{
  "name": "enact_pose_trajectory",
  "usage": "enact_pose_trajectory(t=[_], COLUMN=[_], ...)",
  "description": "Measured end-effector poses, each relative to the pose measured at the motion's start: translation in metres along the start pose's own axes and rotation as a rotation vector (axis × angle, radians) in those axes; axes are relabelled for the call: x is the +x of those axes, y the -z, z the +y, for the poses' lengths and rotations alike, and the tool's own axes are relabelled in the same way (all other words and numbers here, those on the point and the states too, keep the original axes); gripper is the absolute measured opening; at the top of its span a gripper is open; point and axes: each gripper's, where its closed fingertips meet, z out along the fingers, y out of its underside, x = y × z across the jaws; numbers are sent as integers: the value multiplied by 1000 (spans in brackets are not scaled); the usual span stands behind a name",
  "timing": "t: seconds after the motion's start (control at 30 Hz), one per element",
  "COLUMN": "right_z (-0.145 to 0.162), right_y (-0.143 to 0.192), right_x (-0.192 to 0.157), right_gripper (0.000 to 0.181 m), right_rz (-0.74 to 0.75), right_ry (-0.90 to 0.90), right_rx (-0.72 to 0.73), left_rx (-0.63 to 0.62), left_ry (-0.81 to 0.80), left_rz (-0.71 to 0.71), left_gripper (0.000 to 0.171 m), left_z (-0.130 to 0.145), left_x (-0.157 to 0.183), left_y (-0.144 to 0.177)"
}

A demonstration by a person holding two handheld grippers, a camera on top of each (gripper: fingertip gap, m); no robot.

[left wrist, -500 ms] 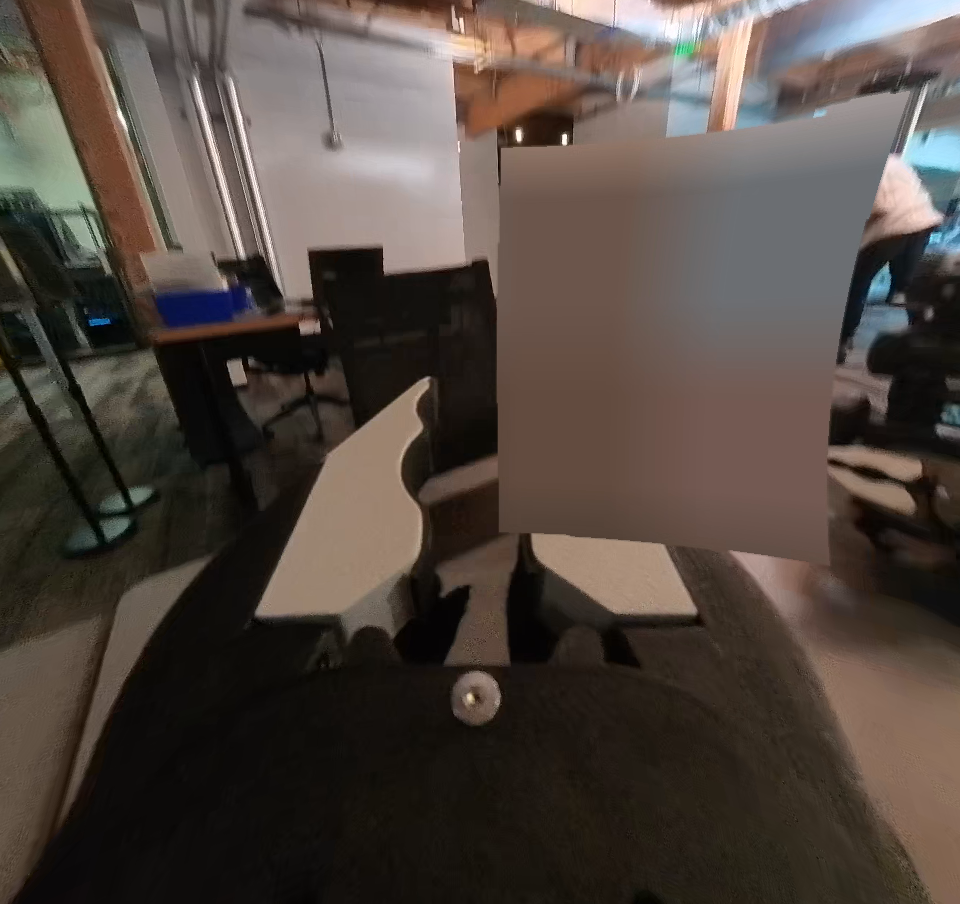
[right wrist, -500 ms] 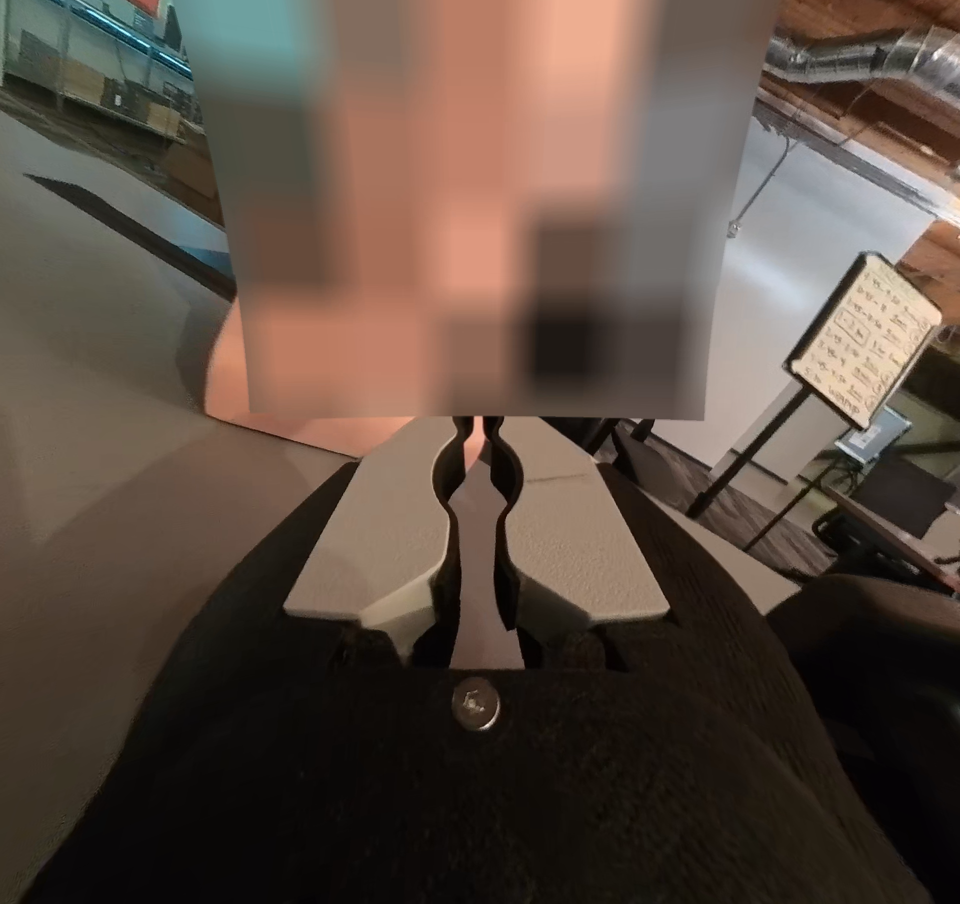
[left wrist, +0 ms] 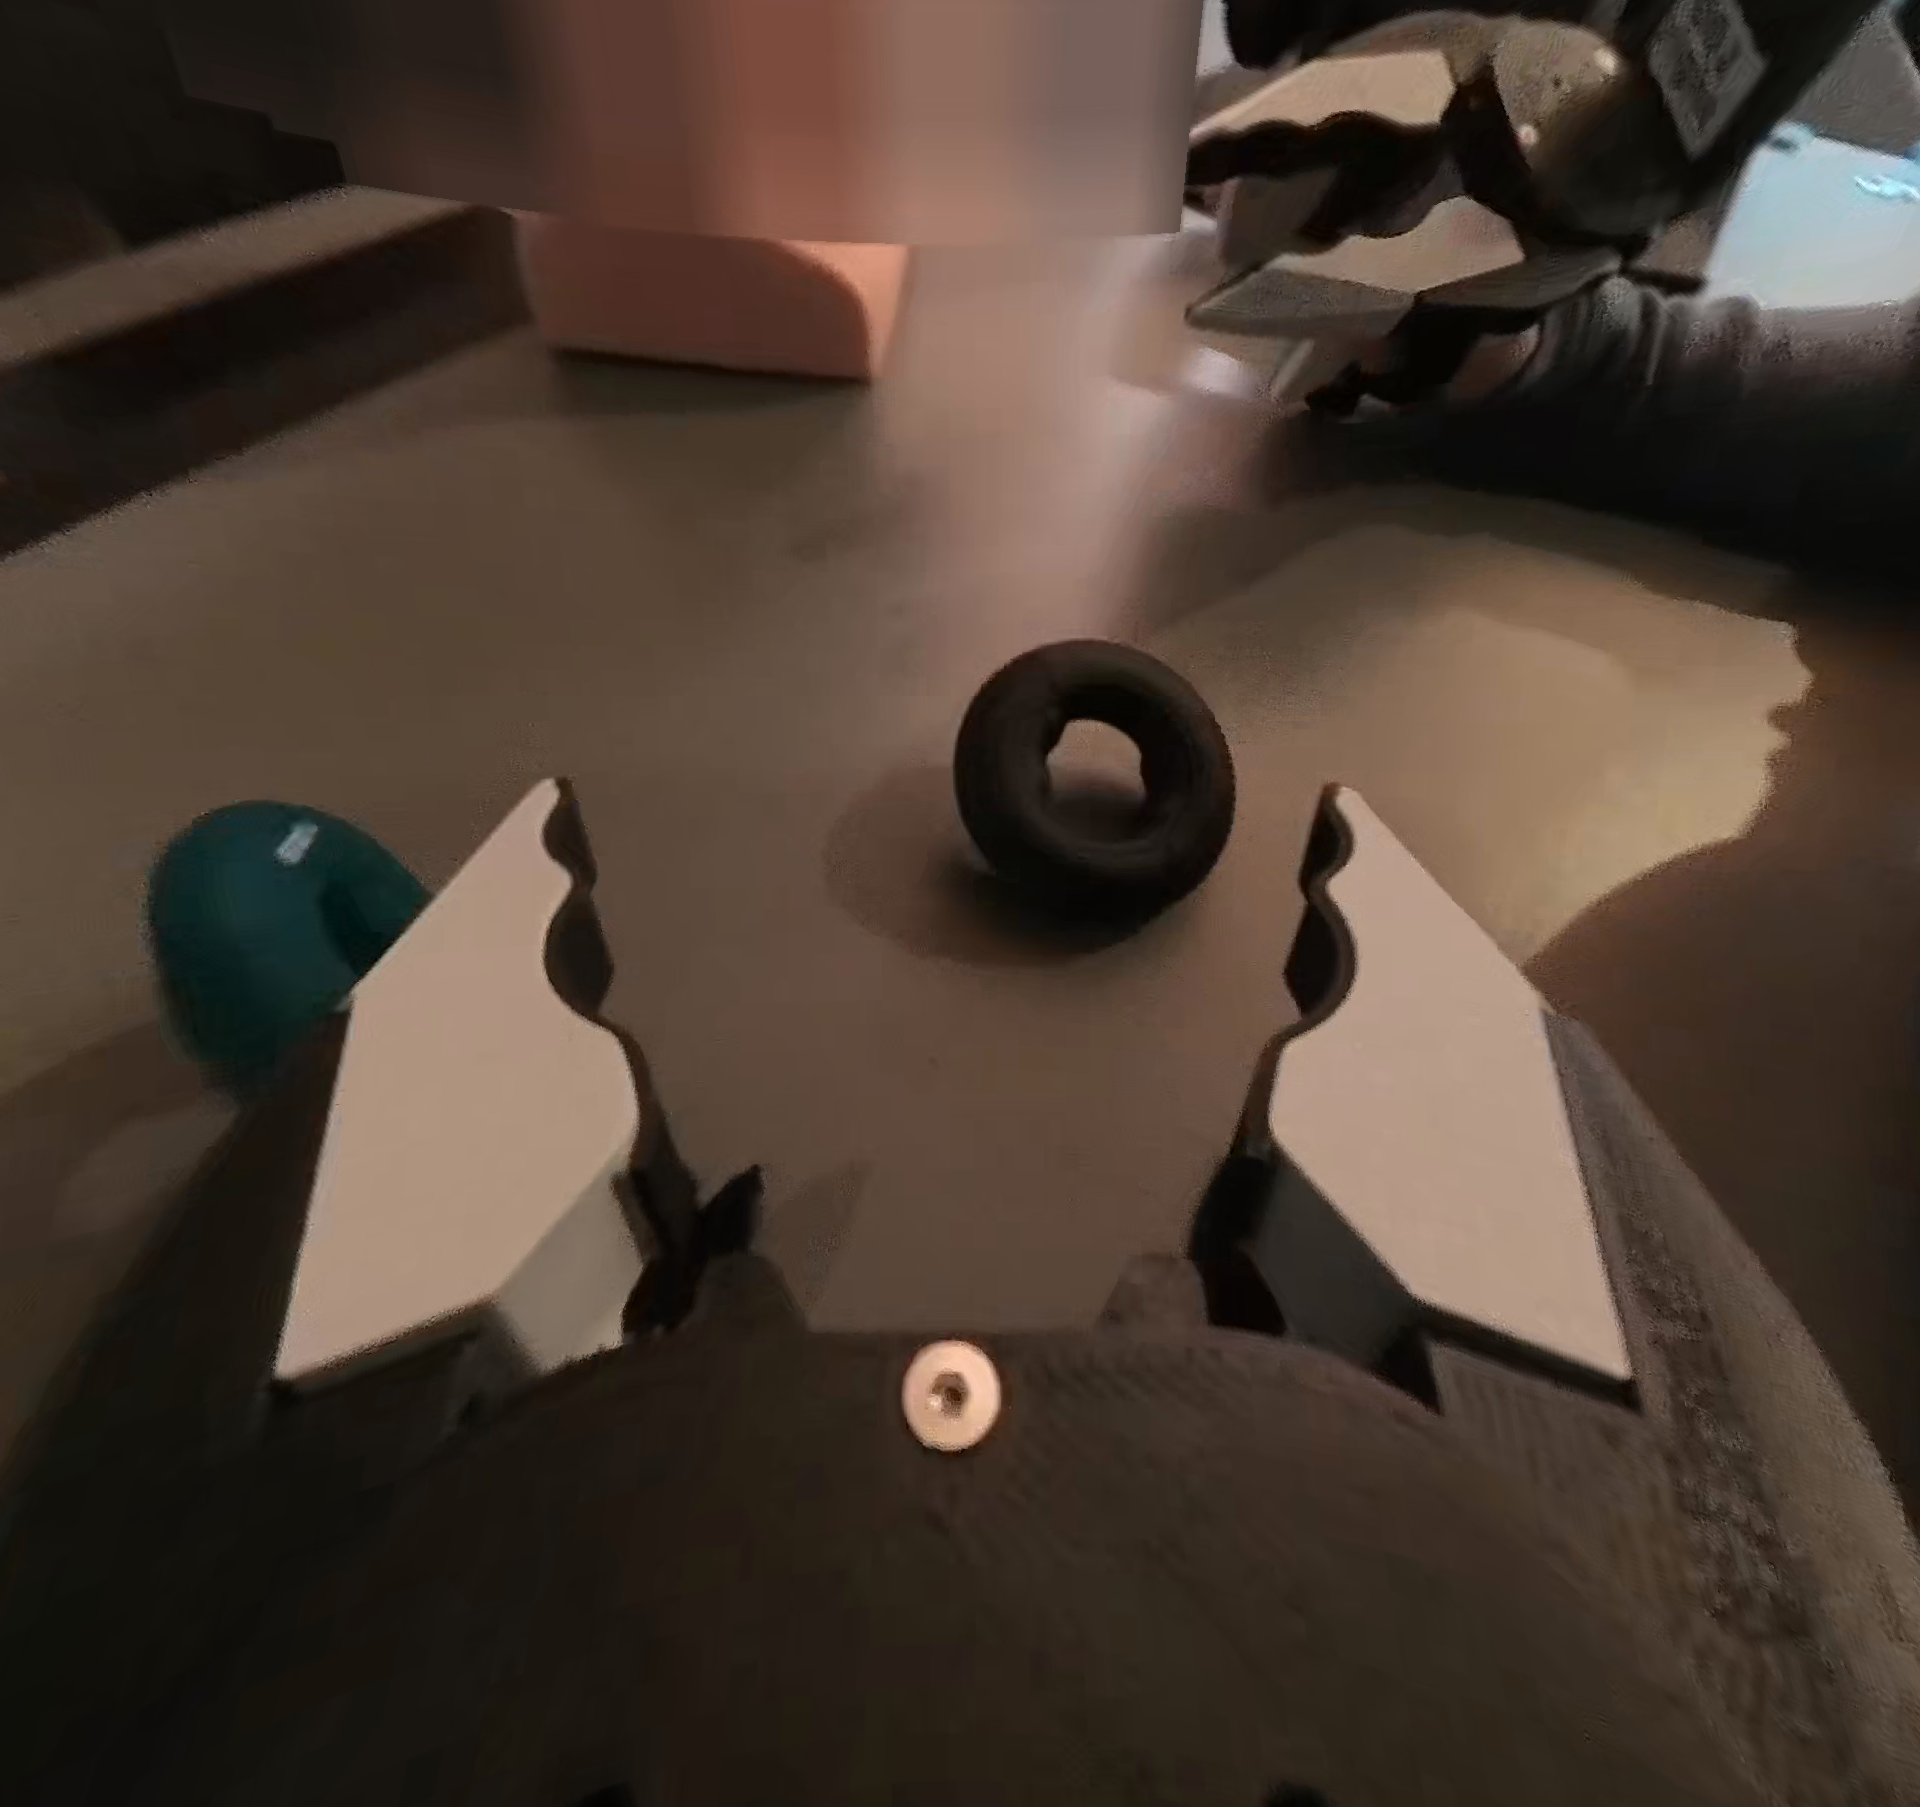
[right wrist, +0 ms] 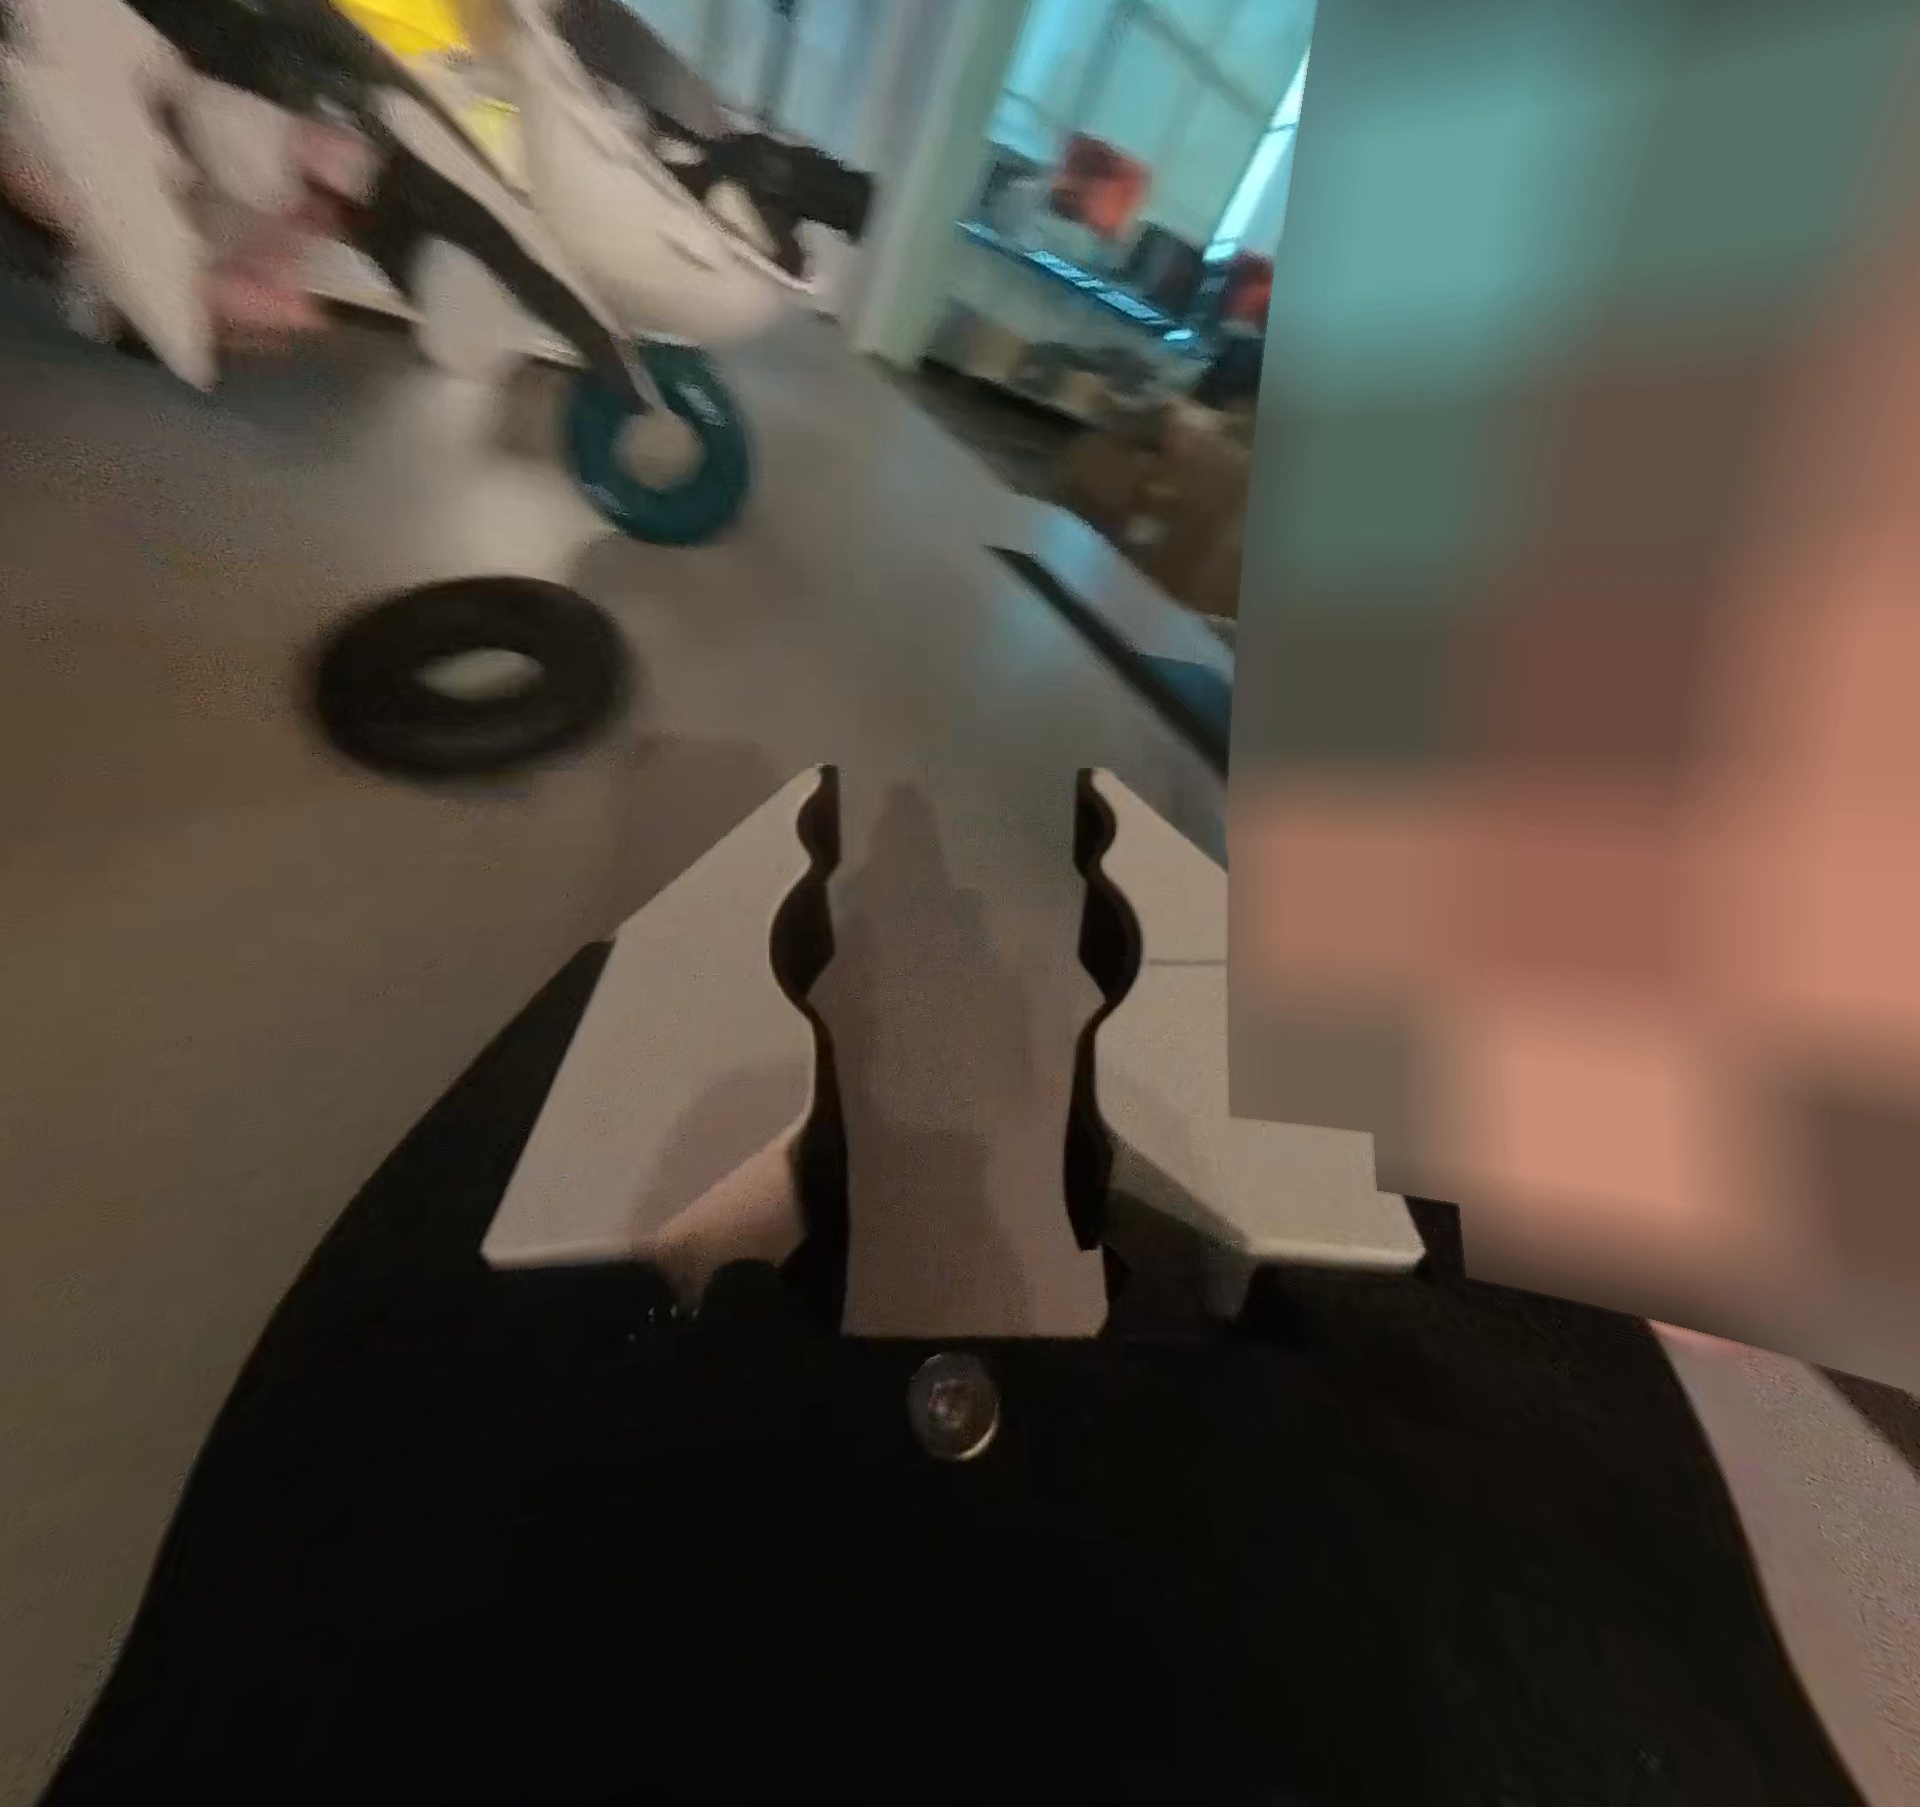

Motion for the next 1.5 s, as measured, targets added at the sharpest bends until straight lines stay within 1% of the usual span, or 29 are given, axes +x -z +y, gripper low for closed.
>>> enact_pose_trajectory(t=[0.03,0.13,0.17,0.2,0.23,0.27,0.33,0.43,0.5,0.6,0.67,0.7,0.73,0.8,0.87,0.9,0.97,1.03,1.1,1.17,1.2,1.23,1.27,1.3,1.33,1.37,1.4,1.43,1.5], right_z=[-6,-19,-19,-17,-11,-5,8,15,15,20,24,25,26,25,24,24,24,22,9,-29,-55,-89,-132,-169,-192,-207,-213,-214,-202], right_y=[-7,-28,-35,-42,-49,-55,-64,-74,-79,-84,-86,-87,-88,-88,-87,-87,-86,-81,-74,-65,-59,-51,-40,-27,-18,-14,-13,-14,-17], right_x=[-22,-81,-98,-111,-121,-129,-139,-145,-147,-148,-148,-148,-146,-147,-147,-147,-146,-141,-124,-90,-65,-31,12,56,95,126,147,155,150], right_gripper=[50,64,77,94,105,114,123,120,112,109,106,103,94,85,85,84,84,83,82,80,59,0,0,0,0,6,6,6,12], right_rz=[-85,-287,-345,-390,-423,-450,-483,-502,-507,-527,-546,-553,-548,-556,-554,-551,-547,-516,-443,-355,-313,-232,-117,-21,36,61,51,3,-122], right_ry=[-27,-71,-88,-105,-120,-131,-131,-116,-107,-140,-192,-221,-238,-234,-235,-232,-219,-154,-83,-72,-63,-37,-1,17,20,29,36,29,-37], right_rx=[-3,-50,-92,-146,-209,-273,-379,-439,-439,-482,-517,-534,-537,-528,-530,-531,-525,-502,-460,-352,-284,-178,-34,58,67,36,-6,-47,-119], left_rx=[-13,-92,-103,-95,-69,-34,33,84,39,-81,-196,-262,-314,-310,-335,-342,-355,-335,-336,-338,-342,-347,-352,-356,-359,-360,-360,-360,-360], left_ry=[-11,-80,-113,-139,-149,-148,-130,-97,-67,-25,-10,-14,-15,51,87,113,172,202,191,173,172,169,167,164,163,162,161,160,159], left_rz=[33,69,53,29,12,-22,-91,-179,-194,-204,-256,-278,-292,-291,-315,-325,-313,-308,-309,-310,-306,-303,-298,-293,-291,-289,-288,-288,-287], left_gripper=[134,133,132,131,129,127,126,125,125,127,127,127,128,120,115,109,103,94,88,88,90,93,96,98,99,100,100,101,101], left_z=[3,16,17,14,9,3,-5,2,18,41,60,71,80,81,86,88,93,92,93,94,94,94,95,95,95,95,95,95,94], left_x=[5,8,3,-3,-10,-19,-39,-65,-74,-81,-89,-93,-95,-96,-102,-105,-106,-107,-109,-108,-107,-106,-104,-103,-103,-102,-102,-101,-101], left_y=[-4,-11,-9,-5,0,6,21,37,40,35,30,30,30,31,38,41,47,51,53,53,53,52,52,52,51,51,51,51,50])
